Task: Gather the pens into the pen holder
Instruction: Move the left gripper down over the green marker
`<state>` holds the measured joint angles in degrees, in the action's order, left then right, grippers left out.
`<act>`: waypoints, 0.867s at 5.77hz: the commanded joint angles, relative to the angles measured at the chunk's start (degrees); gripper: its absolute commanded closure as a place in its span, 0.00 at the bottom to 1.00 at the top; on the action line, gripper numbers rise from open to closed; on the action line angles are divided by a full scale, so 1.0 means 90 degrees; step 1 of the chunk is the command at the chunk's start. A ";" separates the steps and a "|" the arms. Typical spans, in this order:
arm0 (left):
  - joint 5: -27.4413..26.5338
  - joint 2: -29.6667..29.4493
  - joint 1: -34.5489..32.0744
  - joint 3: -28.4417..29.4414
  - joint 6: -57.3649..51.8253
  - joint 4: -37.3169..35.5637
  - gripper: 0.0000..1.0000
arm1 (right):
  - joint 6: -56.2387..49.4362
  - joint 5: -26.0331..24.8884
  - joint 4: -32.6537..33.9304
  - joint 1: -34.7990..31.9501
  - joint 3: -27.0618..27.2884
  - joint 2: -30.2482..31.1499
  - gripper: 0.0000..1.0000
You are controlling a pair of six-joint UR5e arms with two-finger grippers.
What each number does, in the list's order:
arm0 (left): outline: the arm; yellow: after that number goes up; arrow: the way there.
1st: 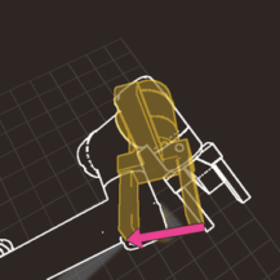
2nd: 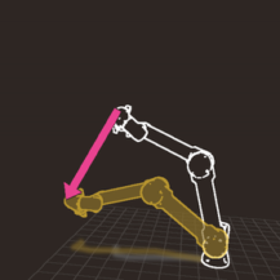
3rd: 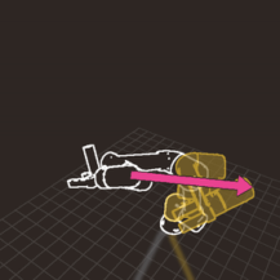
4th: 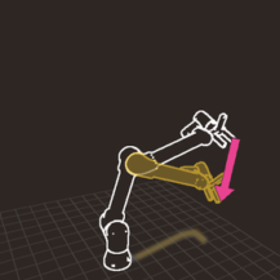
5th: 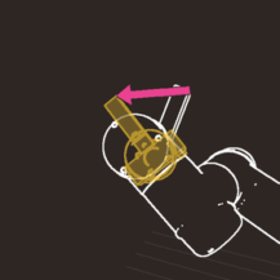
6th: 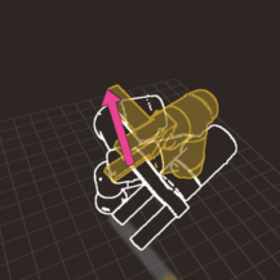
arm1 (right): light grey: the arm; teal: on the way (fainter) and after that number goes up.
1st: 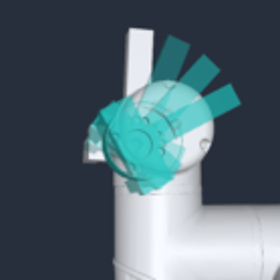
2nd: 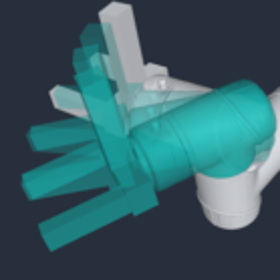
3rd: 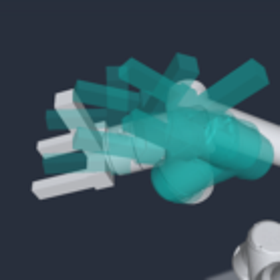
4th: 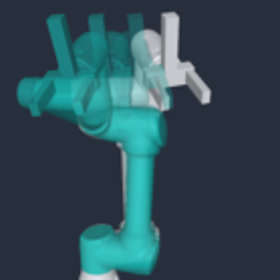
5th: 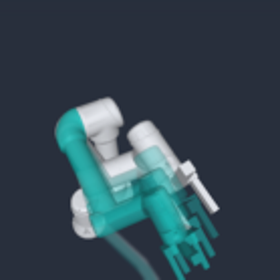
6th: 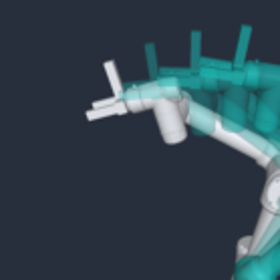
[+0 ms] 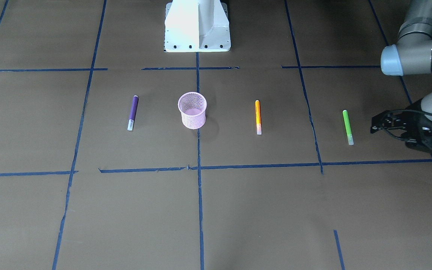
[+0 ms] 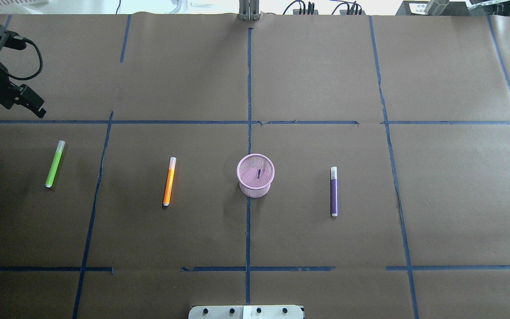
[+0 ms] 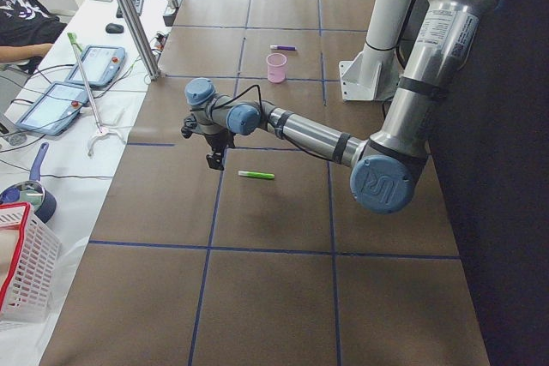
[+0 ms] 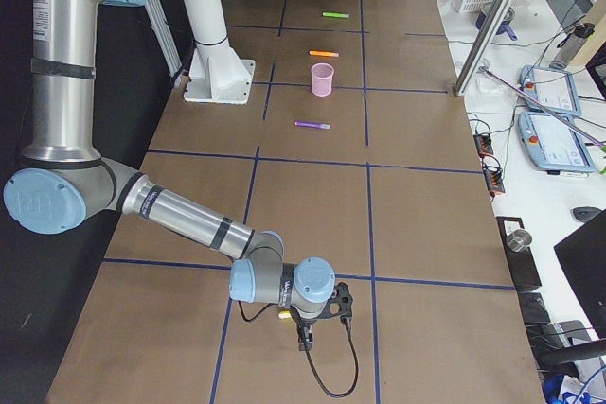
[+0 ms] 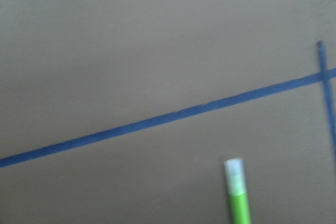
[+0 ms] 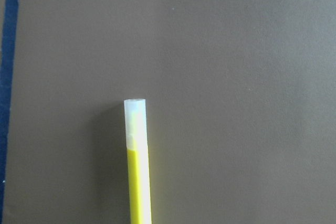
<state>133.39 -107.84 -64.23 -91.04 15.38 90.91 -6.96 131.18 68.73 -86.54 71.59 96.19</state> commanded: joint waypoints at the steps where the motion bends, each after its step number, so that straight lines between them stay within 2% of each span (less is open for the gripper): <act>1: -0.0007 -0.0175 0.0174 -0.0031 0.0205 0.0007 0.00 | 0.0205 0.0024 -0.0059 0.0219 -0.0035 -0.0004 0.00; 3: -0.0065 -0.0351 0.0387 -0.0012 0.0215 0.0007 0.00 | 0.0275 0.0092 -0.0078 0.0483 -0.0045 -0.0013 0.00; 5: -0.0698 -0.0225 0.0855 0.0095 0.0253 -0.0003 0.00 | 0.0440 0.0102 -0.0330 0.0611 -0.0083 -0.0023 0.00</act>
<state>129.46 -110.51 -58.36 -90.80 17.46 90.90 -3.88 132.03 67.25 -81.58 71.08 96.01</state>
